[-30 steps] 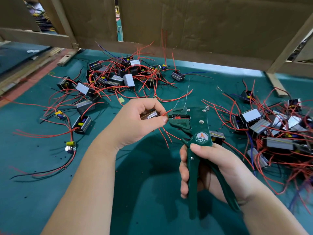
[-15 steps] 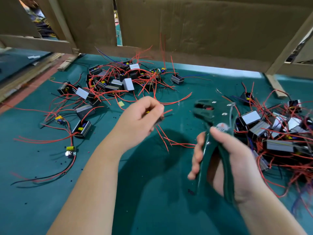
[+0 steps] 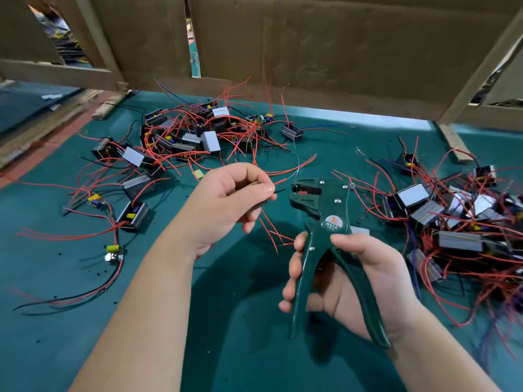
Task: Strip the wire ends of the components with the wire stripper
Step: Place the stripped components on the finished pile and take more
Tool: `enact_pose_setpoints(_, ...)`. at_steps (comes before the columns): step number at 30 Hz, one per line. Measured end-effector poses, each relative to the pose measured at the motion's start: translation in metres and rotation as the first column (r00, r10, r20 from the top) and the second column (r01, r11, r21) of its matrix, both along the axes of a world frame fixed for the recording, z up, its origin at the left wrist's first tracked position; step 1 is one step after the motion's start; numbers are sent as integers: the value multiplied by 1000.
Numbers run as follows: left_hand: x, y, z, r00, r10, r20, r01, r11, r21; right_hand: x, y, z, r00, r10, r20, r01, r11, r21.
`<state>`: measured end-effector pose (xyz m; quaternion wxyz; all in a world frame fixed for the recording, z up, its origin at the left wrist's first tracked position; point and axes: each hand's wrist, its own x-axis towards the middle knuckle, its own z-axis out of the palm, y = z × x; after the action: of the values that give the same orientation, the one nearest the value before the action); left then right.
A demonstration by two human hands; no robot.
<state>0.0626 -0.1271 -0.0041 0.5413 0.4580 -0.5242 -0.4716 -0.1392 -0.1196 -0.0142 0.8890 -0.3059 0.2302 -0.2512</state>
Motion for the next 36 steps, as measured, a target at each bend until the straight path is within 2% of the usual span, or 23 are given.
enact_pose_setpoints(5,0,1,2,998,-27,57,26,1000,11,-3,1,2,990,124,70,-120,991,-59)
enact_pose_setpoints(8,0,3,3,998,-41,39,40,999,29,-3,2,3,986,150,69,-145,987,-73)
enact_pose_setpoints(26,2,3,3,999,-43,2,43,993,109,-2,2,0,991,114,-65,-124,977,-176)
enact_pose_setpoints(36,4,2,1,999,-28,36,24,994,107,-3,2,-3,988,105,-115,-128,969,-211)
